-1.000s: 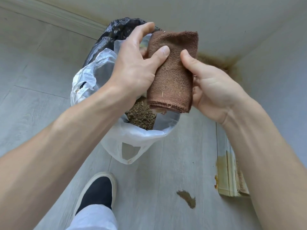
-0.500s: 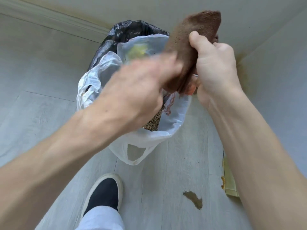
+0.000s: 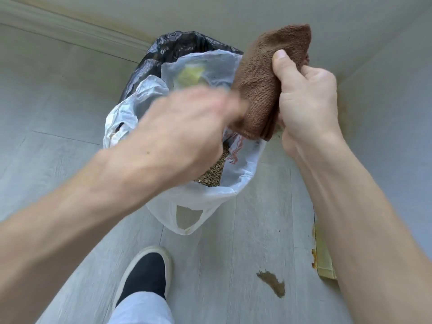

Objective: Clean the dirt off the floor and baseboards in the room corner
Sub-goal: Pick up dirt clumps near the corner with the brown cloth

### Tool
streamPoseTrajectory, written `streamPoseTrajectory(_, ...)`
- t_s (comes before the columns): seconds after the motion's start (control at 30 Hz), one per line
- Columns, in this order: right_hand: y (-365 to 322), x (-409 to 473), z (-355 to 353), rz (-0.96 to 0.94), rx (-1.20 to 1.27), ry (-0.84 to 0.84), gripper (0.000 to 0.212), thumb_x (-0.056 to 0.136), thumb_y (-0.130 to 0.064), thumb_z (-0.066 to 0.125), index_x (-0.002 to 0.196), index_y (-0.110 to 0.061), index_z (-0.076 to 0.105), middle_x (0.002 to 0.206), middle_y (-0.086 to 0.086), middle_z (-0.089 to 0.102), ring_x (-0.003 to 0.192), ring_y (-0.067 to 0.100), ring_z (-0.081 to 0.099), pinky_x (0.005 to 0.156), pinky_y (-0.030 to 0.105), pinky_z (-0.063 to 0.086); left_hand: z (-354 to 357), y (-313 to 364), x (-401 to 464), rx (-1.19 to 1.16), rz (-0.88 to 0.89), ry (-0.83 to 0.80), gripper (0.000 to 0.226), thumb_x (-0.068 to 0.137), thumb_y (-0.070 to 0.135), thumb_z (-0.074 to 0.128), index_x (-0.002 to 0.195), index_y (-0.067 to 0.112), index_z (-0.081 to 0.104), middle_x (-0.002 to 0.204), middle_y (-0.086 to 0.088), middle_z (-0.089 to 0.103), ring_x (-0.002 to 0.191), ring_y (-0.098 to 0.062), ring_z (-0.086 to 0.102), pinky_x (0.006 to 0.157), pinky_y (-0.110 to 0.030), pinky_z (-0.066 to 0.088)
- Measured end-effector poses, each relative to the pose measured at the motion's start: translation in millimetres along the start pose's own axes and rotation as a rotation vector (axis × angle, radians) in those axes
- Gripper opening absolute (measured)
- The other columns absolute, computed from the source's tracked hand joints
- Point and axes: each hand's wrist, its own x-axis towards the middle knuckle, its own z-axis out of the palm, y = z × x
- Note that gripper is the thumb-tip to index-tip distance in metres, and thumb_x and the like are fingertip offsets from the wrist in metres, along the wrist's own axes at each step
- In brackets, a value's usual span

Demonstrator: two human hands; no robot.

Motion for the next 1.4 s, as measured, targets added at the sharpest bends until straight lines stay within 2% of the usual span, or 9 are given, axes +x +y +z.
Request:
streamPoseTrajectory(0.13,-3.2,4.0,-3.6,-0.057,0.009,0.042,0.028,0.093,-0.030,0.070,0.088,-0.003,0.073,0.087,0.011,0.078,0.088,0.029,0.077,0.082,0.055,0.062,9.1,-14.3,-2.4,0.054,-0.143,0.061,0.025,0.085,0.018,0.049,0.088,0.032,0.070,0.090,-0.005,0.070,0.086,-0.038,0.063,0.069,-0.037,0.043)
streamPoseTrajectory(0.27,0.1,-2.6,3.3,-0.042,0.001,0.008,0.026,0.093,-0.029,0.071,0.087,-0.003,0.074,0.089,0.013,0.078,0.088,0.030,0.077,0.082,0.057,0.061,10.5,-10.2,2.0,-0.063,0.016,0.054,0.065,0.083,0.007,0.042,0.138,0.038,0.057,0.137,0.003,0.064,0.125,-0.030,0.057,0.097,-0.048,0.052)
streamPoseTrajectory(0.37,0.6,-11.2,5.6,-0.006,-0.013,-0.019,0.026,0.094,-0.025,0.072,0.090,0.000,0.075,0.091,0.014,0.079,0.089,0.031,0.077,0.082,0.057,0.061,16.0,-16.3,0.1,-0.071,-0.066,0.151,0.050,0.082,0.015,0.040,0.112,0.038,0.072,0.115,-0.002,0.074,0.105,-0.034,0.066,0.086,-0.047,0.055)
streamPoseTrajectory(0.43,-1.5,-15.0,6.2,0.015,-0.022,-0.044,0.031,0.095,-0.028,0.072,0.090,0.002,0.075,0.091,0.014,0.079,0.088,0.034,0.077,0.075,0.053,0.063,5.8,-10.5,3.9,-0.249,-0.028,0.372,0.060,0.084,0.015,0.035,0.134,0.029,0.065,0.131,-0.002,0.069,0.119,-0.026,0.064,0.100,-0.041,0.051)
streamPoseTrajectory(0.57,-6.6,-25.4,7.9,0.024,-0.055,-0.085,0.034,0.094,-0.026,0.072,0.064,-0.013,0.063,0.065,0.002,0.059,0.061,0.017,0.054,0.057,0.032,0.043,12.3,-6.8,16.9,-0.110,-0.044,0.200,0.053,0.098,0.036,0.032,0.147,0.025,0.049,0.146,-0.004,0.058,0.131,-0.033,0.056,0.105,-0.048,0.047)
streamPoseTrajectory(0.8,-4.3,-34.8,-3.5,0.078,-0.155,-0.093,0.037,0.088,-0.030,0.071,0.055,-0.017,0.059,0.064,0.001,0.052,0.062,0.017,0.048,0.060,0.036,0.040,21.6,-6.1,27.4,-0.075,-0.134,0.142,0.058,0.105,0.046,0.020,0.146,0.018,0.051,0.159,-0.008,0.043,0.145,-0.030,0.040,0.120,-0.044,0.030)
streamPoseTrajectory(1.0,-19.3,-37.7,-22.3,0.318,0.160,-0.188,0.013,0.098,-0.025,0.062,0.091,-0.014,0.066,0.063,-0.006,0.060,0.050,0.006,0.056,0.048,0.019,0.044,28.2,20.6,22.5,-0.308,0.126,0.169,0.061,0.105,0.047,0.032,0.161,0.025,0.032,0.168,-0.005,0.028,0.153,-0.024,0.028,0.125,-0.039,0.022)
streamPoseTrajectory(1.17,-29.0,-41.6,-70.2,0.347,0.251,-0.319,0.021,0.102,-0.026,0.057,0.114,-0.013,0.068,0.092,0.001,0.073,0.080,0.013,0.069,0.066,0.027,0.058,36.0,52.5,19.9,-0.330,0.204,0.278,0.061,0.109,0.041,0.034,0.163,0.015,0.023,0.170,-0.007,0.020,0.157,-0.025,0.018,0.127,-0.039,0.015)
streamPoseTrajectory(1.4,49.6,-97.8,-186.7,0.365,-0.069,-0.027,0.018,0.101,-0.018,0.061,0.114,-0.015,0.072,0.105,0.001,0.077,0.094,0.015,0.073,0.077,0.031,0.058,82.6,106.4,-10.5,-0.368,0.424,0.189,0.050,0.108,0.020,0.041,0.156,0.006,0.039,0.163,-0.010,0.036,0.153,-0.027,0.030,0.126,-0.034,0.022)
